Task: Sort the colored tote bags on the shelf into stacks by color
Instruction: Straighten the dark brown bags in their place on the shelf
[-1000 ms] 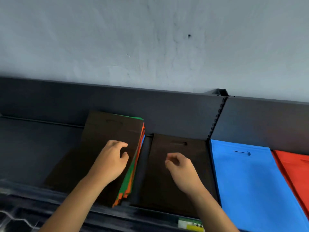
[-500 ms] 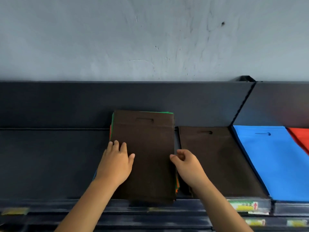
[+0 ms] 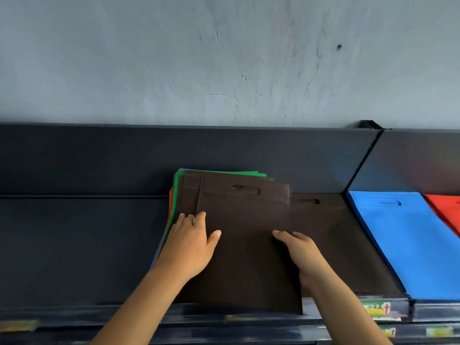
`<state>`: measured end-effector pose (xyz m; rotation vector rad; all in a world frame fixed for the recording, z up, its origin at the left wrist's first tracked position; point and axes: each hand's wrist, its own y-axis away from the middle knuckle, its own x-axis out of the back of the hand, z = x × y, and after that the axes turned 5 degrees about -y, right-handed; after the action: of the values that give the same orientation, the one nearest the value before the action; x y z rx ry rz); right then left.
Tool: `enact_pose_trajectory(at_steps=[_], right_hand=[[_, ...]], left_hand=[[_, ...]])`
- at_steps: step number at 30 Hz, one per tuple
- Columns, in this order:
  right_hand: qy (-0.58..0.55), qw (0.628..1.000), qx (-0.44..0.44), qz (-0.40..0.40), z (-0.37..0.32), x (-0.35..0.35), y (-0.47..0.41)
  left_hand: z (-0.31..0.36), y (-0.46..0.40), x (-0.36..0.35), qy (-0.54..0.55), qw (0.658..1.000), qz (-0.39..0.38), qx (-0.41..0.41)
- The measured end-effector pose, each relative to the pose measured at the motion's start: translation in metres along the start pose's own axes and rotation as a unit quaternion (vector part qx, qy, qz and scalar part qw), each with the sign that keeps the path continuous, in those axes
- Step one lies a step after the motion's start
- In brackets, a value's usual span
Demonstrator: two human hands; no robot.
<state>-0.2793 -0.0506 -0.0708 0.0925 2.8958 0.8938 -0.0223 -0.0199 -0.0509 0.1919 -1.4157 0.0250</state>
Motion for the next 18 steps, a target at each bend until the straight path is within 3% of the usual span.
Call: enact_pose_trajectory(at_steps=[3, 7, 11, 18], right_hand=[[-0.027, 0.998, -0.038, -0.053, -0.006, -0.003, 0.011], [-0.02, 0.999, -0.013, -0.025, -0.011, 0.005, 0.015], [-0.022, 0.999, -0.006, -0.035, -0.017, 0.01, 0.018], [-0.001, 0.999, 0.004, -0.054, -0.015, 0.008, 0.022]], left_hand=[[0.004, 0.001, 0.002, 0.034, 0.999, 0.035, -0.004], [-0.003, -0.002, 0.003, 0.04, 0.996, 0.065, 0.039], [0.002, -0.001, 0.0, 0.037, 0.998, 0.046, 0.016], [0.009, 0.004, 0.002, 0.148, 0.984, 0.086, 0.046]])
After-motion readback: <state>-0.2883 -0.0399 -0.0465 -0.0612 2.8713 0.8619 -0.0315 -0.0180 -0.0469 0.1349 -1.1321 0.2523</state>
